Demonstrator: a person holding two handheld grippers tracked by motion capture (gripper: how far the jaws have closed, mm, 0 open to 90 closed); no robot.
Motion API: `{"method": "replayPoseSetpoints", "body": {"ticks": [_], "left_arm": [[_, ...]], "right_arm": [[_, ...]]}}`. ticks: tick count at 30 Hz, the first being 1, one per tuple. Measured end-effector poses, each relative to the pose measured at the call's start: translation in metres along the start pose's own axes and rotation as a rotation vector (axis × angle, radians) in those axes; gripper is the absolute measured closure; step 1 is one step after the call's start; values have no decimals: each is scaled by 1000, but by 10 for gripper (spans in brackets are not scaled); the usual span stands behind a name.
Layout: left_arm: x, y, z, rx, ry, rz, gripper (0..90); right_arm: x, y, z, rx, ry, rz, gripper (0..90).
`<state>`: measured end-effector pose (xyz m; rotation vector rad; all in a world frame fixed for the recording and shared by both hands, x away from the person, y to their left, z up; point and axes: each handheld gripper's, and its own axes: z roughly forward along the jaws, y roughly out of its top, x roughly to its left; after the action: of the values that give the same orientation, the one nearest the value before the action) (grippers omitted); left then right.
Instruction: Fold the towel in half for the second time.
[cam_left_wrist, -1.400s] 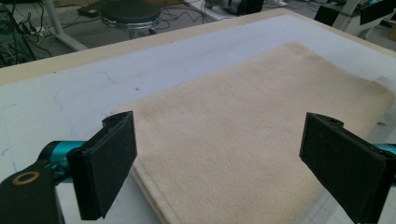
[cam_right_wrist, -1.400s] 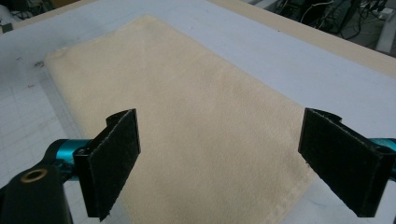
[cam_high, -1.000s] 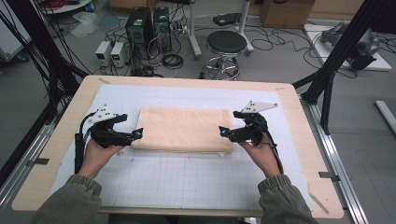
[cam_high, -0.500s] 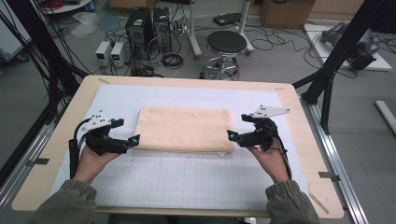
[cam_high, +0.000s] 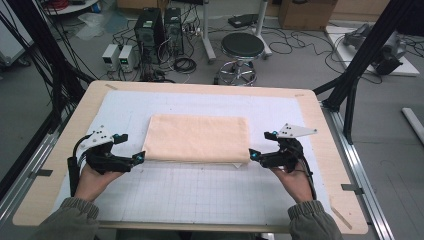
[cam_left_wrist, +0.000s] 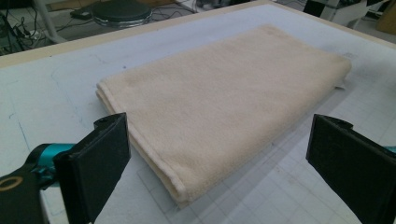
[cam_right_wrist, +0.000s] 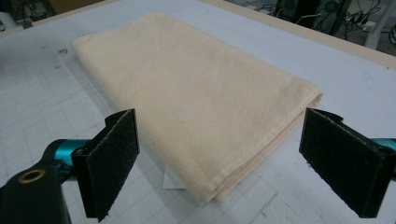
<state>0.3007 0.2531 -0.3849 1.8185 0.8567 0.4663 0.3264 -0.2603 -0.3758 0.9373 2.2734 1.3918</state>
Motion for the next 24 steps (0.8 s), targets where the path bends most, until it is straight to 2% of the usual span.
{"method": "replayPoseSetpoints", "body": {"ticks": [8, 24], "left_arm": [[-4, -7, -7, 5, 3, -2, 69], [-13, -21, -21, 13, 3, -4, 70]], "right_arm": [[5, -11, -9, -13, -5, -5, 114], [13, -36, -24, -14, -2, 14, 114]]}}
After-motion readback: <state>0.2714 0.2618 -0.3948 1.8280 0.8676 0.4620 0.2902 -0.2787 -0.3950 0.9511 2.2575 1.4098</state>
